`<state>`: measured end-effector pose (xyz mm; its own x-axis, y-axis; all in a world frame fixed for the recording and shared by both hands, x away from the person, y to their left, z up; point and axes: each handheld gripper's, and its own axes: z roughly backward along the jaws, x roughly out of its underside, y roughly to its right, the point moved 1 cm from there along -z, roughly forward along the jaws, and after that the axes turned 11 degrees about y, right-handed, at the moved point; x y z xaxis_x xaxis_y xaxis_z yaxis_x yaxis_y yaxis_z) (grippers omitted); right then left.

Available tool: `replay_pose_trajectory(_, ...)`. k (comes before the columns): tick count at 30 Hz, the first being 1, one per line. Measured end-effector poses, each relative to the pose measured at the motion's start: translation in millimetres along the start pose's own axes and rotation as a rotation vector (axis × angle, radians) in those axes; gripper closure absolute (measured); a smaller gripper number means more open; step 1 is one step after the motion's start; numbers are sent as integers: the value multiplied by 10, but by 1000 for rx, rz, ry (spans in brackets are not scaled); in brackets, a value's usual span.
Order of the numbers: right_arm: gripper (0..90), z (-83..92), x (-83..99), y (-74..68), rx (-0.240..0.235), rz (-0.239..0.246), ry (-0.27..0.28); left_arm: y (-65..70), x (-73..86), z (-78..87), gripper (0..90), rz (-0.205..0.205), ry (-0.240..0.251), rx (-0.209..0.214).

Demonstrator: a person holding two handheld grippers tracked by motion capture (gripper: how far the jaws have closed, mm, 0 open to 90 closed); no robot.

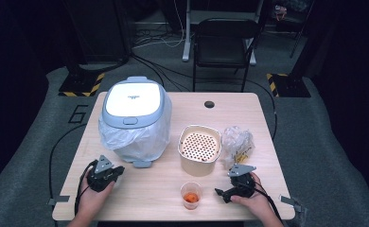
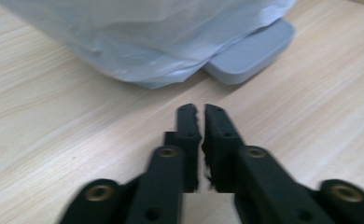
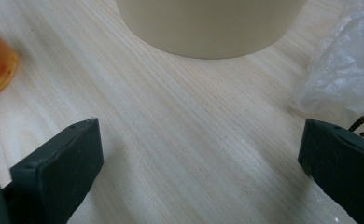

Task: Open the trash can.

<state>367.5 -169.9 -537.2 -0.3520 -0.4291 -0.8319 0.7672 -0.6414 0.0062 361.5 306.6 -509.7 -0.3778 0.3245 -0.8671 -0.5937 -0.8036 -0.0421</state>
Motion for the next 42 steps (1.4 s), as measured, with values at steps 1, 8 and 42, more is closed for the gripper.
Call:
replay_pose_trajectory(1, 0, 0, 0, 0, 0, 0, 0, 16, -15, 2, 900, -4, -8, 14)
replay_pose_trajectory(8, 0, 4, -2, -1, 5, 3, -1, 138, -114, -41, 900, -40, -38, 47)
replay_pose_trajectory(42, 0, 4, -2, 0, 4, 4, -2, 381, -520, -502, 900, -200, -100, 83)
